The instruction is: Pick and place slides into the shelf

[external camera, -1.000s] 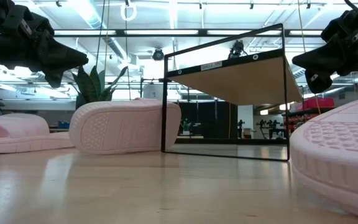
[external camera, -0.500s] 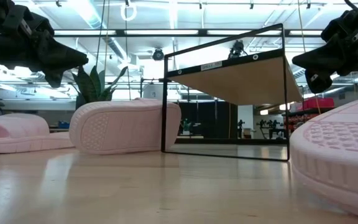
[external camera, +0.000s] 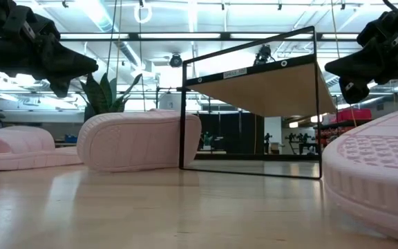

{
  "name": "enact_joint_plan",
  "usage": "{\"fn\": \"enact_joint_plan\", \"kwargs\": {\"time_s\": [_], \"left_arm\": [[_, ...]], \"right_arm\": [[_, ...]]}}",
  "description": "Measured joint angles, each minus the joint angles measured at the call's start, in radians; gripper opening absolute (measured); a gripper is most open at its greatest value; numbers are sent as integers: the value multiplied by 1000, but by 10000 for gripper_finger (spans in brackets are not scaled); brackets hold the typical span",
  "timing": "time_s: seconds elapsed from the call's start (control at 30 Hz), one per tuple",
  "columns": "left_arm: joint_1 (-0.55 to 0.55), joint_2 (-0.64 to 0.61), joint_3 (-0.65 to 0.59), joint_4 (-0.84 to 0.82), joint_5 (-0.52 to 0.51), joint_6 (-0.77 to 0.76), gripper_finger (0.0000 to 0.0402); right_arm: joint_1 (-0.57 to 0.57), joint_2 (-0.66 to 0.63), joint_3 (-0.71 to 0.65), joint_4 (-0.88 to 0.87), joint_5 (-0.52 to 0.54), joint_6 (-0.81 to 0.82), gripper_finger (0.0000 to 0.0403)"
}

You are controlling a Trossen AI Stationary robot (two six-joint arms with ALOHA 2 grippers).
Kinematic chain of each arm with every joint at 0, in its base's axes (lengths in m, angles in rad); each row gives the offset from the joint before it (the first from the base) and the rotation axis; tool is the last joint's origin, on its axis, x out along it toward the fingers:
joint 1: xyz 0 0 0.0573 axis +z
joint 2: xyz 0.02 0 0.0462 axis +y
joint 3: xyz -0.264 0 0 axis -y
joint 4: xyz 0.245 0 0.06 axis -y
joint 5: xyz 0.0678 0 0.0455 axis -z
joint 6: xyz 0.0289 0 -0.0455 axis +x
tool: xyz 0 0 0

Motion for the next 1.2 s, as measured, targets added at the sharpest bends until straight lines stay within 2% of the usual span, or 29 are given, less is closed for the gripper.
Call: {"fn": "enact_joint_plan", "kwargs": {"time_s": [0.3,0.7,1.2], "left_arm": [[0,0,0,0,0,0,51],[0,0,0,0,0,0,61],[0,0,0,0,0,0,53]], "right_arm": [[0,0,0,0,0,0,14],[0,0,0,0,0,0,14],[0,0,0,0,1,0,14]]}}
